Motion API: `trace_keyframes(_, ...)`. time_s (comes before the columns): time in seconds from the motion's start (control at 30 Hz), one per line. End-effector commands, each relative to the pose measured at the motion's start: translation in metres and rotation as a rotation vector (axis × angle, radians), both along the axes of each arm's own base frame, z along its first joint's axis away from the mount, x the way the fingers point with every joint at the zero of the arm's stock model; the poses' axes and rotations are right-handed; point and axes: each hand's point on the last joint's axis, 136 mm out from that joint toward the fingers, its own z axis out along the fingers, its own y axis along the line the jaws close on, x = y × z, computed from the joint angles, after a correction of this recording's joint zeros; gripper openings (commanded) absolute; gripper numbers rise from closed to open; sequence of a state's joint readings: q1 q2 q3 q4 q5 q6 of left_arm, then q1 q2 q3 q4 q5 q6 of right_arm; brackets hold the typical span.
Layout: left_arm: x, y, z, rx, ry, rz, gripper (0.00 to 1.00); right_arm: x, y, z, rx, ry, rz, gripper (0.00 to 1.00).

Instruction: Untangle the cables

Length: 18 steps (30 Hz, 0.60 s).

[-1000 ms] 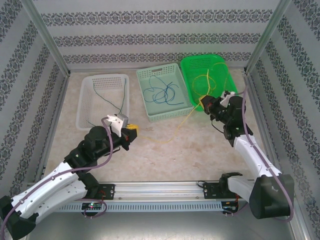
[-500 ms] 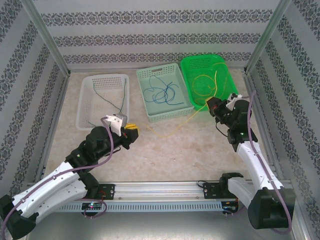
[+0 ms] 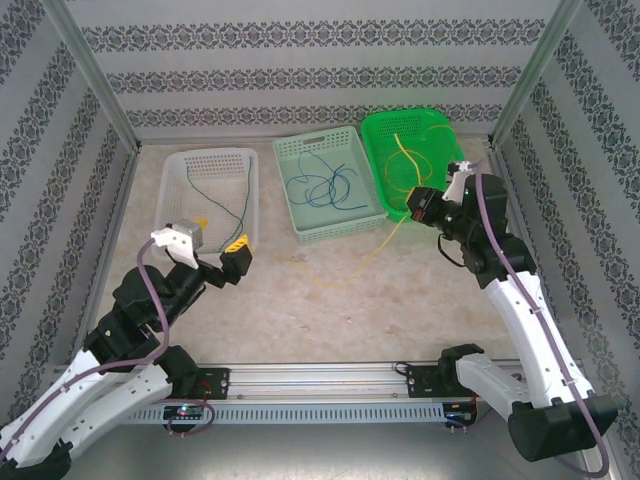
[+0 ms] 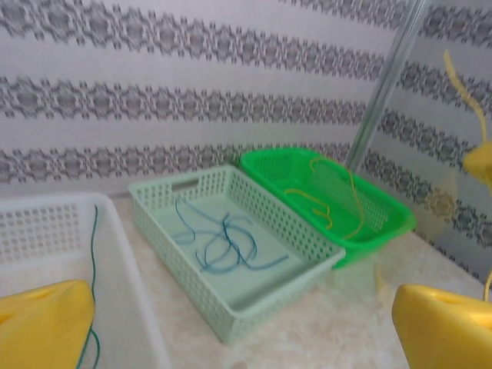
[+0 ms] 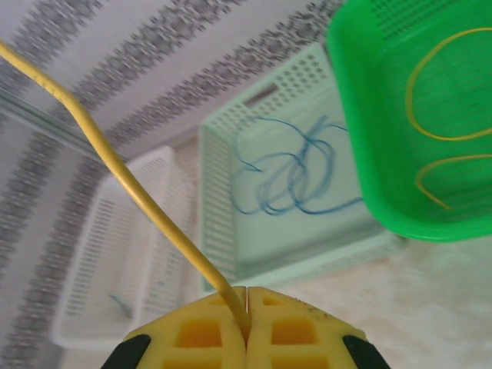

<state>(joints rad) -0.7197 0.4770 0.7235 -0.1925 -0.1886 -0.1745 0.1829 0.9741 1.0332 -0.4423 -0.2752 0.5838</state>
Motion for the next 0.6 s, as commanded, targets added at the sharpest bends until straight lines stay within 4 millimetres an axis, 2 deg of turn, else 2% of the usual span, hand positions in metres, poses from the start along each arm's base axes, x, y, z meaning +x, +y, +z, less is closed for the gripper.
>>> trace_keyframes(0.0, 0.002, -0.047, -0.003, 0.088, 0.012, -0.201, 1.00, -0.006, -0.015, -0.025, -0.235, 0.074, -0.019, 0.00)
trace_keyframes(0.13, 0.012, -0.110, -0.042, 0.217, 0.204, -0.427, 1.00, -0.007, 0.006, -0.029, -0.346, 0.092, 0.081, 0.00)
trace_keyframes(0.27, 0.017, -0.156, -0.075, 0.292, 0.299, -0.563, 1.00, -0.010, 0.035, -0.032, -0.378, 0.099, 0.204, 0.00)
trace_keyframes(0.4, 0.021, -0.186, -0.095, 0.283, 0.332, -0.653, 1.00, -0.010, 0.056, -0.026, -0.314, 0.073, 0.271, 0.00)
trace_keyframes(0.57, 0.022, -0.207, -0.106, 0.265, 0.366, -0.717, 1.00, -0.013, 0.069, -0.015, -0.244, 0.053, 0.312, 0.01)
